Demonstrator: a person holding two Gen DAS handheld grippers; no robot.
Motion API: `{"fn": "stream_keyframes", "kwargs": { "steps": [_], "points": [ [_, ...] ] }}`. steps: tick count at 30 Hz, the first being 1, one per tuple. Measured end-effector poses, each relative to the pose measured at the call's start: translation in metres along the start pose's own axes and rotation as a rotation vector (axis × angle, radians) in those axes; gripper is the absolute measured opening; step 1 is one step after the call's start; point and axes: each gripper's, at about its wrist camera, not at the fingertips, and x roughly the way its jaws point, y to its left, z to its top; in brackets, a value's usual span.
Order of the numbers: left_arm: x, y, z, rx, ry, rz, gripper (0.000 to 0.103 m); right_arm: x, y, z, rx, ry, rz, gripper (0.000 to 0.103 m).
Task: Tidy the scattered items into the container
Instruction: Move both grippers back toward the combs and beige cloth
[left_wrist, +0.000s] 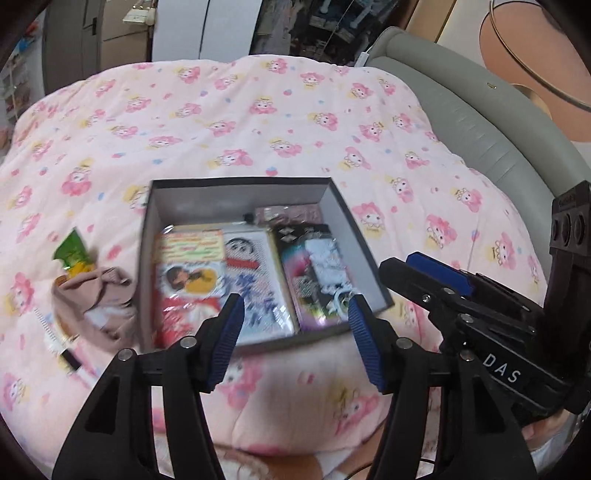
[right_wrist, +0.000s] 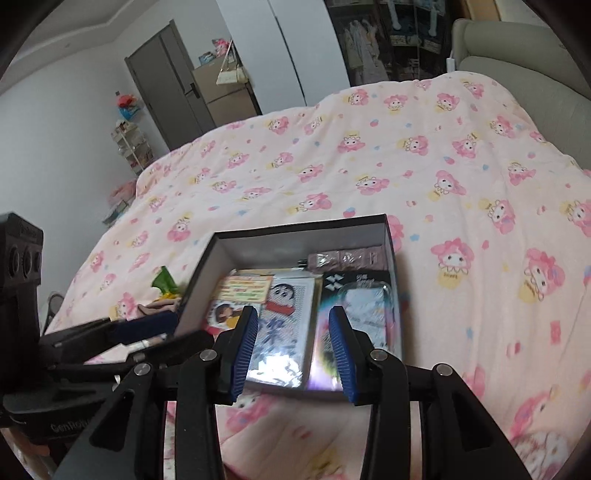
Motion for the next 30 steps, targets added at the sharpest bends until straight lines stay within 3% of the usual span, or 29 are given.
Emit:
{"fn": "stream_keyframes", "kwargs": {
  "steps": [4,9,21,25,30],
  "points": [
    [-0.019,0.005,-0.023,-0.014,-0.021,0.035,0.061,-0.01,0.02,-0.012,-0.01,0.012,0.052,0.036],
    [-0.039,0.044,-0.049,-0.097,-0.016,0.045,0.061,-0.005,0.058,-0.027,-0.084,0.039,0.091,0.036],
    [-0.06,0.156,-0.102,-0.346,-0.025,0.07,0.062,0.061,0.148,-0.057,-0.192,0.201,0.285,0.036],
    [-0.052,0.207,-0.115,-0.469,0.0,0.12,0.062,0.096,0.17,-0.064,-0.207,0.258,0.261,0.036],
    [-0.043,0.257,-0.128,-0.573,-0.018,0.087,0.062,0.139,0.204,-0.065,-0.283,0.326,0.247,0.036]
  ]
}}
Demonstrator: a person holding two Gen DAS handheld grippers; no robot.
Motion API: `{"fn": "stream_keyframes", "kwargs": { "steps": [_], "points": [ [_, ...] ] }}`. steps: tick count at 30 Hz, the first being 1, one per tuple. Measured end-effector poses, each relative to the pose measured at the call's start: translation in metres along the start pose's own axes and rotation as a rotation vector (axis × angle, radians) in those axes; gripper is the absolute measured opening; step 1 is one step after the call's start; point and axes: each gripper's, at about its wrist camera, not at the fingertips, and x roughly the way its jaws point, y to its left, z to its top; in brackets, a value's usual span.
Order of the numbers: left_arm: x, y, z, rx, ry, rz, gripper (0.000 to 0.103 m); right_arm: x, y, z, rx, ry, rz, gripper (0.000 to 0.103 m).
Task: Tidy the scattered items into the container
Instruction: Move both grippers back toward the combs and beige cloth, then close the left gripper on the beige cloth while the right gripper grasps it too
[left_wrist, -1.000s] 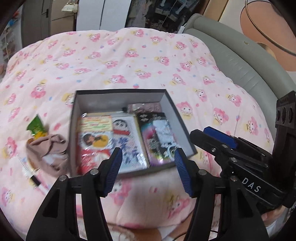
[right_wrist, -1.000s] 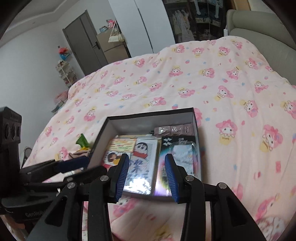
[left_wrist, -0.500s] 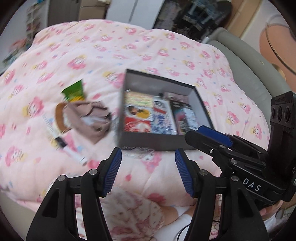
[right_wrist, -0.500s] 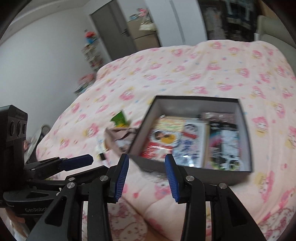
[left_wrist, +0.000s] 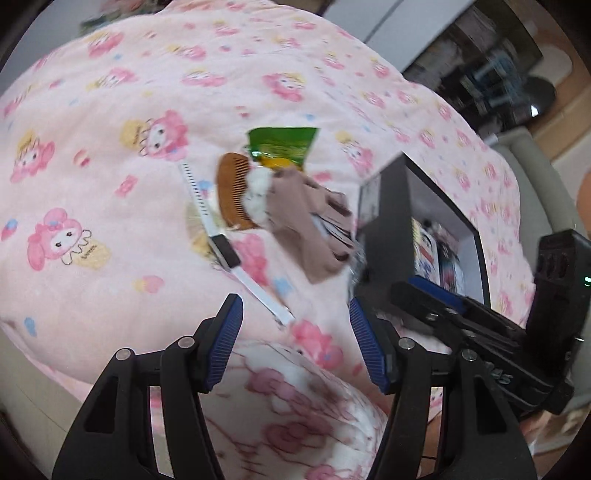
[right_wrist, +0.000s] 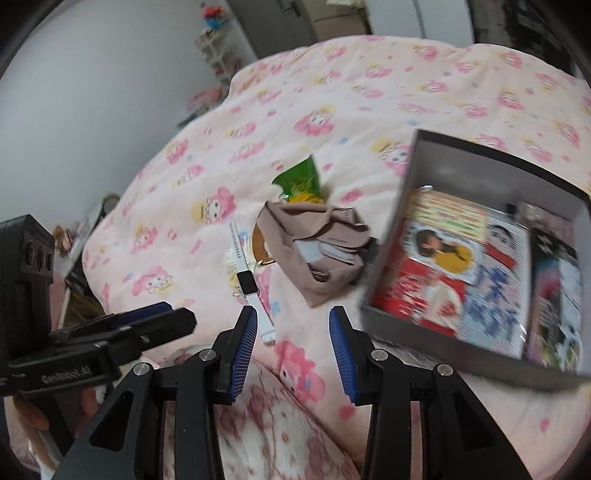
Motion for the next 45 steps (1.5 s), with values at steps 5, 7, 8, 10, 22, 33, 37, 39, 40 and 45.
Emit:
{"fn": "stream_keyframes", "kwargs": {
  "steps": [5,7,8,10,22,33,37,39,40,45],
  "points": [
    [0.016,0.017,0.003,-0.056,-0.005,-0.033,0.062,0.066,0.016,0.023,-0.039,0.096,-0.043,0.037],
    [0.022,0.022,0.005,-0.068,0.001,-0.043,0.062,0.093,0.015,0.027,-0.039,0.135,-0.069,0.037],
    [0.025,0.023,0.002,-0.08,0.001,-0.04,0.062,0.104,0.014,0.029,-0.039,0.151,-0.066,0.036],
    [0.03,0.024,0.001,-0.093,0.002,-0.041,0.062,0.121,0.012,0.031,-0.032,0.184,-0.059,0.03],
    [0.073,0.005,0.02,-0.143,0.045,-0.11,0.074,0.04,0.004,0.009,0.017,0.037,0.094,0.002],
    [0.138,-0.007,0.036,-0.207,0.133,-0.12,0.002,0.021,-0.014,0.001,0.074,0.02,0.033,0.002],
    [0.092,-0.038,0.02,-0.08,0.066,-0.209,0.002,0.001,-0.033,-0.011,0.11,-0.001,0.016,0.003],
    [0.073,-0.052,0.012,-0.027,0.023,-0.208,0.002,-0.01,-0.041,-0.017,0.122,-0.019,-0.002,0.005],
    [0.066,-0.056,0.008,-0.022,0.018,-0.207,0.002,-0.013,-0.044,-0.019,0.125,-0.025,0.0,0.006],
    [0.04,-0.086,-0.006,0.035,0.021,-0.292,0.002,-0.026,-0.04,-0.029,0.096,-0.024,0.038,0.014]
  ]
}}
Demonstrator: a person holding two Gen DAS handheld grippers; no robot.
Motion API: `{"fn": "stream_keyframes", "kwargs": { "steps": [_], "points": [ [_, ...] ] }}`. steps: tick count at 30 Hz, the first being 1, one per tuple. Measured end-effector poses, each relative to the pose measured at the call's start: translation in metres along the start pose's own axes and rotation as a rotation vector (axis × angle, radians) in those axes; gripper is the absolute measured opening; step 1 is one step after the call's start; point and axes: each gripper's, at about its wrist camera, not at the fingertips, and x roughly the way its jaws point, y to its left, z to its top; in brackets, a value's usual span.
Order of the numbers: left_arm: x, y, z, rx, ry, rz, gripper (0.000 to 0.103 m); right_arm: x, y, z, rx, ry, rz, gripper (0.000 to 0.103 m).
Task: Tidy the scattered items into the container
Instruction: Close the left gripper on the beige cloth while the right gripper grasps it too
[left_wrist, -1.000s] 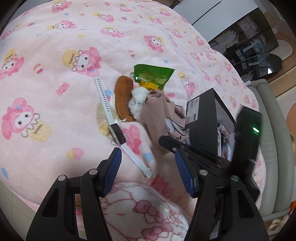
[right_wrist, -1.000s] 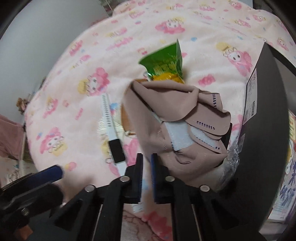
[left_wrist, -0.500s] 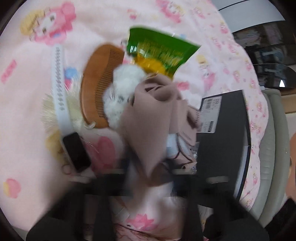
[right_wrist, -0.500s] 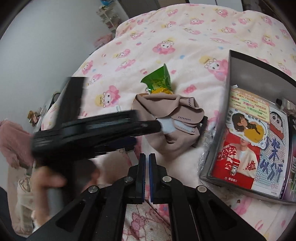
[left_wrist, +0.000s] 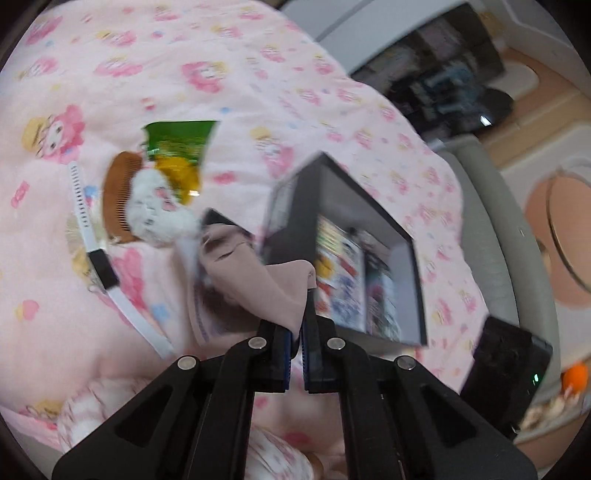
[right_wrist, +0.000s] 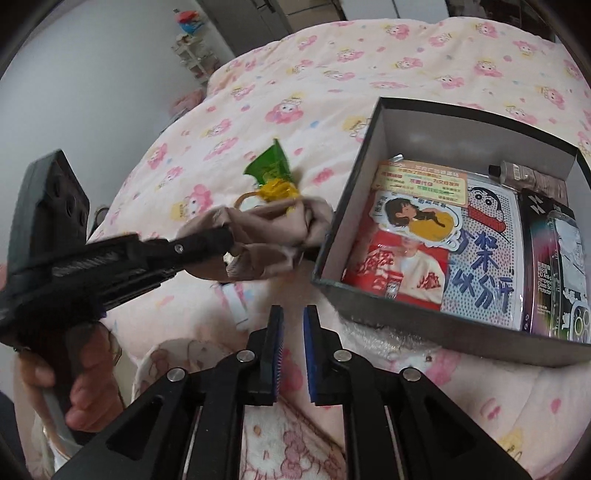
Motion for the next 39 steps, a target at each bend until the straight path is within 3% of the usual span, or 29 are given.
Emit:
{"fn": "stream_keyframes", "kwargs": {
  "steps": [1,3,4,10,13,15,19,22,24,26,27,29,32,34,35,36,37,39],
  "points": [
    [0.0,-0.012,-0.007,0.023,0.01,-0.013,0.002,-0.005,0.001,-0.003,-0.009,-0.009,0.013,0.018],
    [0.005,-0.033,-0.019,0.07,0.061,-0.06,0.002,-0.019,-0.004,-0.013,-0.017,-0.03,0.035,0.035],
    [0.008,-0.042,-0.026,0.082,0.082,-0.074,0.002,-0.027,-0.008,-0.02,-0.02,-0.039,0.04,0.038],
    [0.052,-0.121,-0.061,0.21,0.212,-0.172,0.002,-0.069,-0.051,-0.065,0.043,-0.044,0.006,0.04],
    [0.085,-0.155,-0.081,0.28,0.269,-0.123,0.007,-0.086,-0.08,-0.081,0.108,-0.072,-0.011,0.045],
    [0.1,-0.165,-0.09,0.311,0.282,-0.078,0.01,-0.095,-0.11,-0.093,0.198,-0.076,-0.066,0.046],
    [0.111,-0.154,-0.094,0.28,0.279,-0.083,0.026,-0.114,-0.162,-0.114,0.347,-0.106,-0.11,0.046],
    [0.118,-0.132,-0.095,0.217,0.271,-0.075,0.027,-0.115,-0.182,-0.119,0.399,-0.109,-0.111,0.046],
    [0.117,-0.108,-0.089,0.14,0.264,-0.071,0.031,-0.106,-0.183,-0.113,0.395,-0.1,-0.061,0.046],
    [0.124,-0.093,-0.087,0.114,0.252,-0.019,0.035,-0.092,-0.18,-0.102,0.36,-0.084,-0.015,0.046],
    [0.13,-0.084,-0.088,0.122,0.253,0.04,0.035,-0.086,-0.182,-0.099,0.356,-0.079,-0.018,0.046],
    [0.14,-0.07,-0.092,0.115,0.28,0.088,0.035,-0.067,-0.191,-0.091,0.385,-0.046,-0.056,0.046],
    [0.161,-0.052,-0.105,0.091,0.347,0.07,0.041,-0.035,-0.198,-0.09,0.392,0.015,-0.089,0.046],
    [0.17,-0.052,-0.112,0.125,0.366,0.089,0.038,-0.026,-0.195,-0.095,0.379,0.033,-0.088,0.044],
    [0.171,-0.055,-0.112,0.142,0.368,0.094,0.033,-0.028,-0.19,-0.094,0.351,0.022,-0.078,0.034],
    [0.17,-0.061,-0.112,0.177,0.363,0.088,0.015,-0.03,-0.185,-0.092,0.327,0.015,-0.037,0.021],
    [0.168,-0.065,-0.111,0.197,0.354,0.079,0.01,-0.031,-0.184,-0.091,0.322,0.005,-0.007,0.018],
    [0.159,-0.069,-0.11,0.208,0.323,0.062,0.008,-0.039,-0.182,-0.092,0.325,-0.034,-0.012,0.01]
  ]
}}
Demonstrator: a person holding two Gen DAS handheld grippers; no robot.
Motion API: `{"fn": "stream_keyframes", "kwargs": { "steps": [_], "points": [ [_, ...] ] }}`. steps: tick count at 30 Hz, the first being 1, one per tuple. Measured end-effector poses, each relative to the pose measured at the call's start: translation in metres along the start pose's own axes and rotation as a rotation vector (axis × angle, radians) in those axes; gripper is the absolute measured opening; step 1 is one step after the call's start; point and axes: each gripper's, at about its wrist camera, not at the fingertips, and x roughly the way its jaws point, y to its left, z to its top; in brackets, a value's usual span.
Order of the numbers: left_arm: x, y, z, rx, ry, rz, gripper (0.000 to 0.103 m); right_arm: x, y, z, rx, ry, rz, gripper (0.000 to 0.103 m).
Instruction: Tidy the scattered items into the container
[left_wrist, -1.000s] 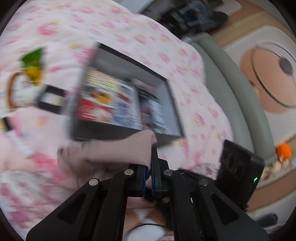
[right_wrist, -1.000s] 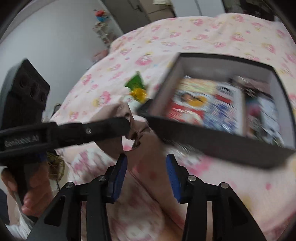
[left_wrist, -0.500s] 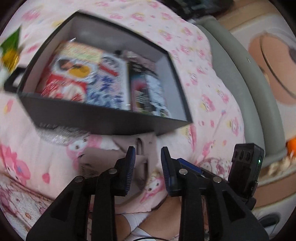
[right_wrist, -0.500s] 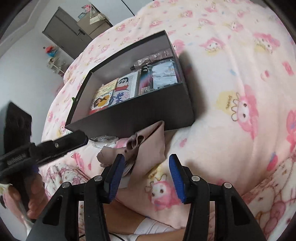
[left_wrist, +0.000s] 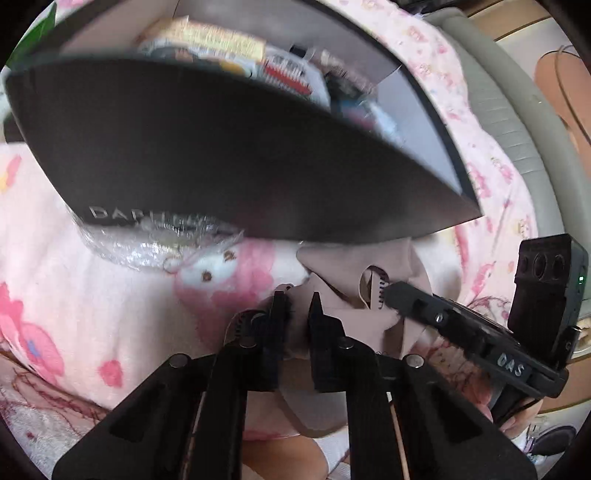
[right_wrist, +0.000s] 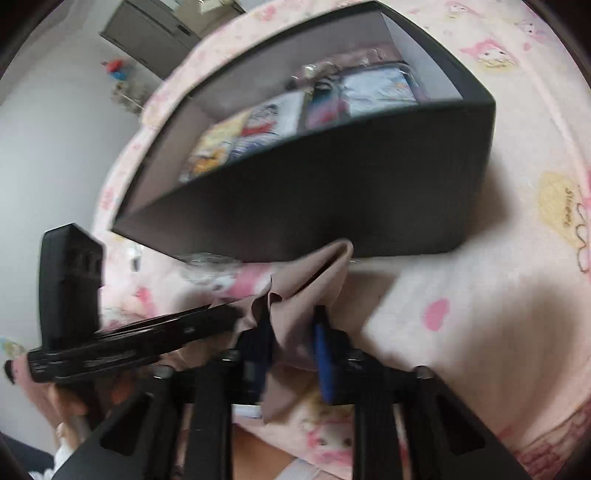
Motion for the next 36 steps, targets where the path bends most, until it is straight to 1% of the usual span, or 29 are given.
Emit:
{"fn": "stream_keyframes", "kwargs": {
  "steps": [3,6,8,9,11,13,14,16,17,18,19,21,22,23,24,26,27,29,33,35,36],
  "points": [
    [-0.021,0.005,-0.002,-0.023,-0.064,-0.024,0.008,-0.022,-0.005,0.0,0.037,-0.091,-0.011,0.007],
    [-0.042,0.013,-0.001,-0.046,-0.125,-0.066,0.008,-0.039,-0.01,0.001,0.056,-0.153,-0.092,0.007],
    [-0.046,0.017,0.0,-0.042,-0.124,-0.085,0.009,-0.038,-0.015,0.0,0.092,-0.125,-0.068,0.007],
    [-0.044,0.018,-0.002,-0.04,-0.114,-0.084,0.011,-0.032,-0.019,-0.002,0.122,-0.089,-0.053,0.007],
    [-0.035,0.017,-0.006,-0.038,-0.086,-0.079,0.018,-0.024,-0.017,-0.005,0.139,-0.042,-0.059,0.007],
    [-0.025,0.015,-0.012,-0.037,-0.052,-0.062,0.039,-0.02,-0.01,-0.008,0.118,-0.032,-0.047,0.01],
    [-0.02,0.012,-0.013,-0.032,-0.033,-0.036,0.042,-0.02,-0.007,-0.01,0.109,-0.032,-0.029,0.014],
    [-0.011,0.007,-0.006,-0.009,-0.019,0.008,0.043,-0.015,-0.003,-0.013,0.109,-0.02,0.021,0.031],
    [-0.009,0.004,-0.005,0.002,-0.018,0.021,0.043,-0.008,0.0,-0.015,0.114,0.003,0.044,0.047],
    [-0.008,0.0,-0.004,0.017,-0.021,0.032,0.043,-0.006,-0.004,-0.015,0.116,0.029,0.049,0.049],
    [-0.008,-0.001,-0.005,0.025,-0.025,0.039,0.043,0.0,-0.001,-0.016,0.111,0.054,0.048,0.049],
    [-0.009,-0.003,-0.007,0.036,-0.031,0.043,0.043,0.005,0.007,-0.016,0.073,0.065,0.056,0.049],
    [-0.009,-0.004,-0.008,0.041,-0.022,0.037,0.043,0.005,0.01,-0.023,0.058,0.067,0.079,0.049],
    [-0.007,-0.004,-0.009,0.047,-0.007,0.029,0.043,0.008,0.015,-0.024,0.047,0.075,0.12,0.044],
    [-0.005,-0.006,-0.009,0.052,0.005,0.024,0.043,0.009,0.016,-0.029,0.043,0.081,0.151,0.028],
    [-0.004,-0.009,-0.011,0.063,0.013,0.025,0.043,0.015,0.023,-0.037,0.034,0.097,0.178,0.015],
    [-0.005,-0.011,-0.012,0.069,0.008,0.027,0.043,0.017,0.026,-0.04,0.022,0.099,0.154,0.011],
    [-0.008,-0.012,-0.013,0.072,0.004,0.015,0.044,0.011,0.032,-0.04,-0.018,0.071,0.099,0.008],
    [-0.004,-0.01,-0.022,0.056,0.03,0.007,0.045,-0.031,0.034,-0.035,-0.064,-0.076,-0.026,0.005],
    [-0.001,-0.016,-0.021,0.084,0.033,0.025,0.046,-0.041,0.028,-0.034,-0.037,-0.108,-0.021,0.004],
    [0.0,-0.02,-0.019,0.101,0.031,0.022,0.048,-0.038,0.023,-0.032,-0.018,-0.094,0.009,0.004]
  ]
}}
